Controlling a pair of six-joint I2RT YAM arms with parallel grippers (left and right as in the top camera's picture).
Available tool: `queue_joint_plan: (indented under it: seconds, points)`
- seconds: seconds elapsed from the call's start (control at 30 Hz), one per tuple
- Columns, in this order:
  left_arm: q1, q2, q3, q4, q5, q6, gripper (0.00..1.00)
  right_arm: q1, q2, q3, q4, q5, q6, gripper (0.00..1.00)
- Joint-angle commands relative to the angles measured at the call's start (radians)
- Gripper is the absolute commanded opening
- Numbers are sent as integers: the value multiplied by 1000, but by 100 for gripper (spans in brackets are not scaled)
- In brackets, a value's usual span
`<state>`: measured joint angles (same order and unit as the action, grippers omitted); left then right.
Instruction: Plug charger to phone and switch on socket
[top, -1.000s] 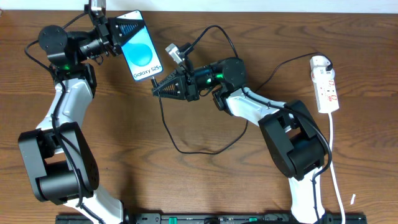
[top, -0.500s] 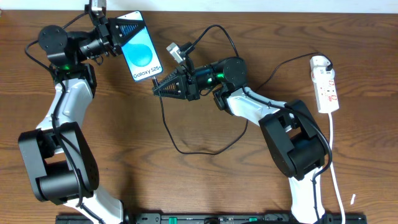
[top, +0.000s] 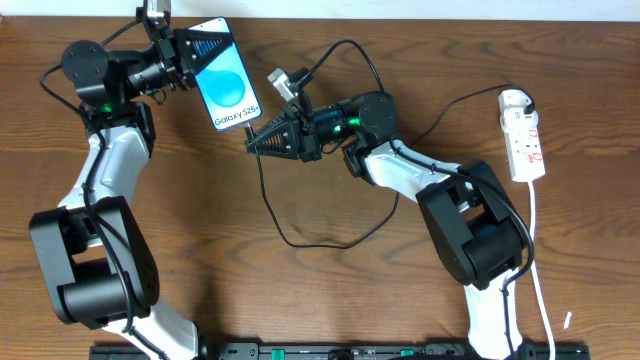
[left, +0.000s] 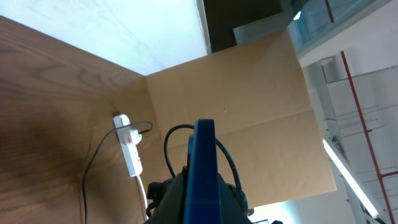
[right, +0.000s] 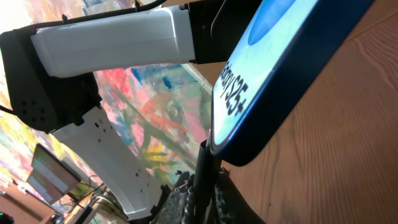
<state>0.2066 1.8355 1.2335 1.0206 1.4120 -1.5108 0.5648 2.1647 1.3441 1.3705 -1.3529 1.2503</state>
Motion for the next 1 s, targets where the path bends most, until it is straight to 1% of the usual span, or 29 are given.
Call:
queue_joint_plan:
  seconds: [0.0, 0.33, 0.63, 0.97]
  points:
    - [-3, -21, 8, 10, -11, 16, 7, 7, 3, 2, 7, 26, 10, 8]
    - [-3, -21, 8, 10, -18, 16, 7, 8, 3, 2, 7, 27, 10, 8]
    - [-46, -21, 8, 10, -33, 17, 8, 12, 3, 2, 6, 34, 10, 8]
    - [-46, -21, 8, 10, -27, 17, 8, -1, 3, 2, 7, 34, 10, 8]
